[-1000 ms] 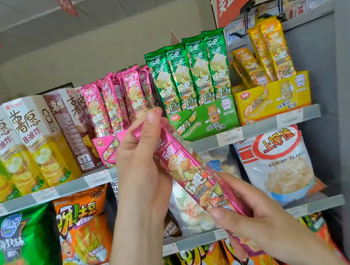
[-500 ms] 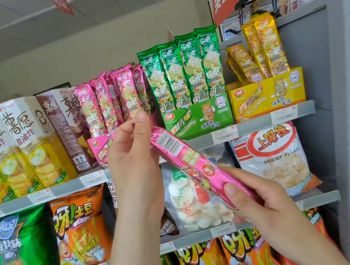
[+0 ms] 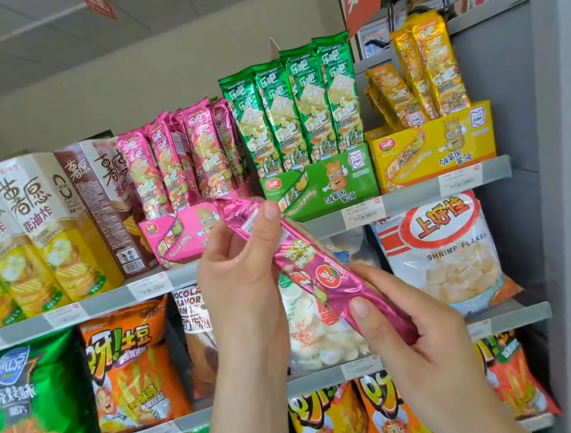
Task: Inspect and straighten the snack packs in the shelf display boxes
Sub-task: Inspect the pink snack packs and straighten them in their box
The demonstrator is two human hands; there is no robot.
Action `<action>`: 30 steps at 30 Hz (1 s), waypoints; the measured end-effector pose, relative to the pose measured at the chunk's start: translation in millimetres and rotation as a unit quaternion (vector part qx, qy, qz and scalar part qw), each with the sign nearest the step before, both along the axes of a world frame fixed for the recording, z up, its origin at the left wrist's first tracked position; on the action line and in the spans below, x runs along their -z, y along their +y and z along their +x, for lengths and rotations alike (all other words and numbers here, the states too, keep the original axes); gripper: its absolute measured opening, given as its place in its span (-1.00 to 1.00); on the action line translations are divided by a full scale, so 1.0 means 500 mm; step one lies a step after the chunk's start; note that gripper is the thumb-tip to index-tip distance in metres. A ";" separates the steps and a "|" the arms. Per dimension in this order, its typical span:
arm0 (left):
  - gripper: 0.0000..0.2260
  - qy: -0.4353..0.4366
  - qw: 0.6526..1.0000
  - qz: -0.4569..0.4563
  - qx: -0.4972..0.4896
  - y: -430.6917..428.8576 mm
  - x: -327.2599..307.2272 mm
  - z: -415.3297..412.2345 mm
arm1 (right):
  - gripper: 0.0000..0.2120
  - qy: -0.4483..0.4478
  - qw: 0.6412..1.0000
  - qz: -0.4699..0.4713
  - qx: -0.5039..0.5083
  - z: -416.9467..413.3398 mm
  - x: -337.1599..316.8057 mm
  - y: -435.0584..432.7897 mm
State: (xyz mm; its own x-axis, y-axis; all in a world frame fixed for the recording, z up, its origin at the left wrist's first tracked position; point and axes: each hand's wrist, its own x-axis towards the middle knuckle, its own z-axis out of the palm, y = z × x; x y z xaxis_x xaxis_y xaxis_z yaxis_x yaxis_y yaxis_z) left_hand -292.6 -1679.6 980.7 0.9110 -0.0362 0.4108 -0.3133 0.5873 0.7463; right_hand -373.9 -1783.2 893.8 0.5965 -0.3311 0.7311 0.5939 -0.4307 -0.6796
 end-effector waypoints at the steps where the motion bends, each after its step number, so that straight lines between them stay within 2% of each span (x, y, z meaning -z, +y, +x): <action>1: -0.11 0.003 1.000 0.008 0.002 -0.002 0.009 0.000 | -0.69 0.001 1.000 0.006 0.001 0.002 0.001 0.002; 4: -0.56 -0.014 0.999 0.037 0.035 -0.002 0.030 0.002 | -0.70 -0.004 1.000 0.014 0.006 0.004 0.000 0.009; 6: -0.71 -0.025 0.996 0.055 0.062 -0.003 0.043 -0.002 | -0.71 -0.010 1.000 0.017 0.005 0.006 -0.004 0.014; 8: -0.77 -0.032 0.994 0.077 0.072 -0.004 0.052 -0.006 | -0.71 -0.012 1.000 0.025 0.005 0.008 -0.006 0.018; 11: -0.76 -0.040 0.992 0.096 0.068 -0.002 0.054 -0.014 | -0.71 0.000 0.999 0.036 -0.001 0.006 -0.008 0.024; 15: -0.70 -0.048 0.997 0.050 0.020 0.021 0.042 -0.013 | -0.73 0.054 0.994 0.048 -0.085 0.002 -0.010 0.021; 16: -0.63 -0.047 0.998 0.033 0.010 0.030 0.036 -0.009 | -0.73 0.075 0.989 0.050 -0.115 0.002 -0.008 0.017; 19: -0.20 -0.029 1.000 0.005 -0.004 0.049 0.027 0.006 | -0.71 0.126 0.968 0.074 -0.202 -0.001 0.001 0.006; 20: -0.13 -0.028 1.000 0.002 0.002 0.050 0.029 0.008 | -0.72 0.131 0.964 0.085 -0.217 -0.002 0.004 0.005; 22: -0.19 -0.046 0.998 0.001 0.034 0.044 0.031 0.004 | -0.76 0.124 0.963 0.106 -0.216 -0.003 0.008 0.006; 25: -0.62 -0.088 0.994 0.058 0.037 0.031 0.049 0.004 | -0.81 0.099 0.964 0.141 -0.202 -0.005 0.007 0.012; 26: -0.69 -0.094 0.992 0.079 0.038 0.028 0.056 0.002 | -0.81 0.091 0.966 0.146 -0.195 -0.004 0.006 0.014; 30: -0.71 -0.087 0.984 0.143 0.067 0.015 0.079 -0.009 | -0.82 0.073 0.969 0.161 -0.174 -0.003 -0.003 0.018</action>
